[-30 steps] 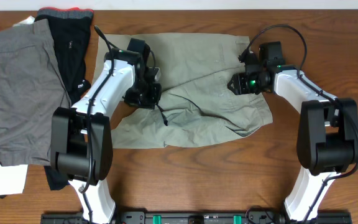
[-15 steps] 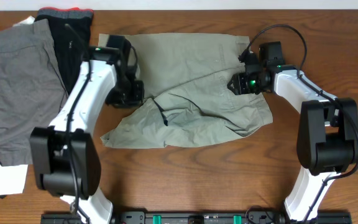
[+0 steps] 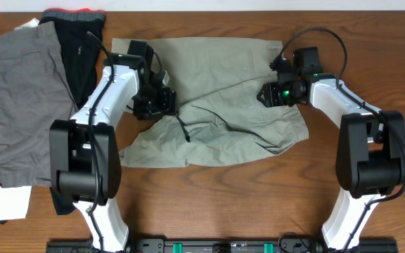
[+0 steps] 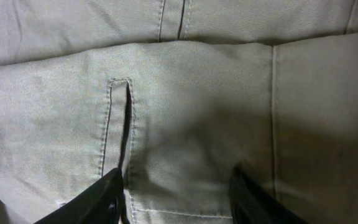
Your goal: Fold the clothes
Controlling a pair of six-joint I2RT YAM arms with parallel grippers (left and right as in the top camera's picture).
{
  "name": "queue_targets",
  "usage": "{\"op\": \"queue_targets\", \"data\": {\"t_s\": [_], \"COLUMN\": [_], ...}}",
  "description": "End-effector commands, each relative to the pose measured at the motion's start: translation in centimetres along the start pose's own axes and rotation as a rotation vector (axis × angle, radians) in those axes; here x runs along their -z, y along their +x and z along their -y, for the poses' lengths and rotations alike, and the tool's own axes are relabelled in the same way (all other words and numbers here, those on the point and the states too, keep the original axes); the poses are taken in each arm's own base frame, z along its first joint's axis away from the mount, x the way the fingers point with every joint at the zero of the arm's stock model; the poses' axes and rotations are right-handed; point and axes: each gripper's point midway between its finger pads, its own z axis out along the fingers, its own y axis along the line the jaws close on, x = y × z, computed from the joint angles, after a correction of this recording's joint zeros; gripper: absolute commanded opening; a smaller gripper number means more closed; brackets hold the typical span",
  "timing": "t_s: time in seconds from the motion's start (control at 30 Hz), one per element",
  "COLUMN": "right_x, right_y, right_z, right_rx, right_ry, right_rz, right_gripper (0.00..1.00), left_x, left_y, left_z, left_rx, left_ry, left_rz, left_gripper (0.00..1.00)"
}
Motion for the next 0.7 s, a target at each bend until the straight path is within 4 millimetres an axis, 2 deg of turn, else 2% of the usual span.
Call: {"op": "queue_targets", "data": {"t_s": [0.0, 0.17, 0.3, 0.33, 0.43, 0.5, 0.53, 0.67], "right_x": [-1.0, -0.9, -0.9, -0.9, -0.9, -0.9, -0.9, -1.0], "right_y": [1.3, 1.5, 1.5, 1.5, 1.4, 1.4, 1.4, 1.3], "right_z": [0.9, 1.0, 1.0, 1.0, 1.0, 1.0, 1.0, 1.0], "right_rx": [-0.006, -0.008, -0.008, -0.008, -0.008, -0.007, -0.007, -0.005], "right_ry": [0.046, 0.046, 0.046, 0.046, 0.046, 0.047, 0.047, 0.047], "right_rz": [-0.048, -0.054, -0.054, -0.053, -0.052, -0.052, -0.052, -0.048], "right_gripper": [0.54, 0.55, 0.56, 0.56, 0.56, 0.55, 0.56, 0.56], "left_x": [-0.5, -1.8, -2.3, -2.3, -2.2, -2.2, -2.1, -0.8], "left_y": [-0.3, -0.4, -0.2, -0.1, 0.0, 0.2, 0.3, 0.9], "left_z": [0.1, -0.9, -1.1, -1.1, -1.1, -1.2, -1.2, -1.5], "left_rx": [-0.014, -0.005, 0.001, 0.002, 0.001, 0.003, 0.006, 0.027], "left_ry": [0.011, -0.023, -0.026, -0.026, -0.027, -0.028, -0.029, -0.05], "left_rz": [-0.005, -0.026, -0.046, -0.048, -0.052, -0.059, -0.064, -0.093], "left_gripper": [0.72, 0.75, 0.73, 0.67, 0.31, 0.1, 0.06, 0.06]}}
